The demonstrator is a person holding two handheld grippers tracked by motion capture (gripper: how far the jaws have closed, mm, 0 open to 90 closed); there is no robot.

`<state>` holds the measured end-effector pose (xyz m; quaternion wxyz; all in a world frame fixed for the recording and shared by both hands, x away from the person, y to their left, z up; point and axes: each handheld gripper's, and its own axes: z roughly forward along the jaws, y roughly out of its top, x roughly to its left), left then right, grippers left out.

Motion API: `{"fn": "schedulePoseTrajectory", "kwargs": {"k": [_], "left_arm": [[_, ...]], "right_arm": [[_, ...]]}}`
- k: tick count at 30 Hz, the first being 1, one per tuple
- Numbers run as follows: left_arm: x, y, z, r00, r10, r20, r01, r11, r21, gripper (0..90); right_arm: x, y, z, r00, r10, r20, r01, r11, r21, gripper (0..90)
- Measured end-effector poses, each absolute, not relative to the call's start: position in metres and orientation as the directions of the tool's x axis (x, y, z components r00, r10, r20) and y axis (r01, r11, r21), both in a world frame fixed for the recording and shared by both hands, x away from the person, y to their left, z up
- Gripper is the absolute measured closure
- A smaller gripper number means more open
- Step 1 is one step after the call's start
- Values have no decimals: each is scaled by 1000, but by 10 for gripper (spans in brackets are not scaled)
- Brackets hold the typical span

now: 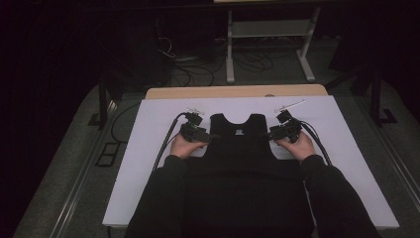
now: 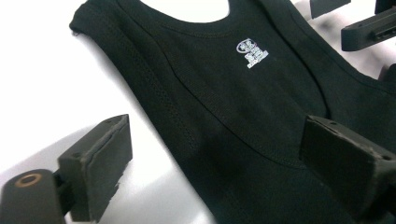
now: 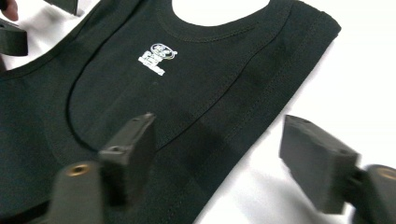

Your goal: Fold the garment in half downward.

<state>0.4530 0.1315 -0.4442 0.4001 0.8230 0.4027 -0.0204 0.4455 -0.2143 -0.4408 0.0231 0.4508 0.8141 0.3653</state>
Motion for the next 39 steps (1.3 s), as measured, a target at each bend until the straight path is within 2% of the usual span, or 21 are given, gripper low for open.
{"fn": "schedulePoseTrajectory", "kwargs": {"k": [9,13,16,18,22,24,28,32,39], "left_arm": [[453,128,-448,657,645,-389,695,-320,643,144],[452,124,-449,667,629,-400,691,-321,648,203],[452,122,-449,673,617,-408,689,-325,648,282],[451,121,-450,679,614,-403,686,-333,647,381],[449,116,-450,674,640,-369,676,-333,658,570],[447,115,-450,688,650,-322,654,-363,664,648],[443,110,-452,695,645,-318,647,-369,667,796],[441,108,-451,697,649,-305,641,-373,671,851],[439,113,-444,695,650,-308,633,-350,690,862]], "right_arm": [[445,-210,-445,-593,755,281,716,335,613,417],[443,-205,-446,-607,743,282,706,341,621,440],[442,-202,-447,-615,736,285,701,343,626,490],[441,-200,-447,-624,733,273,691,354,630,522],[438,-194,-448,-631,731,261,683,363,634,636],[437,-191,-448,-627,732,267,687,357,633,687],[436,-190,-449,-624,723,296,700,350,622,805],[438,-193,-449,-613,718,329,720,336,607,830],[437,-198,-443,-608,711,353,724,314,614,836]]}}
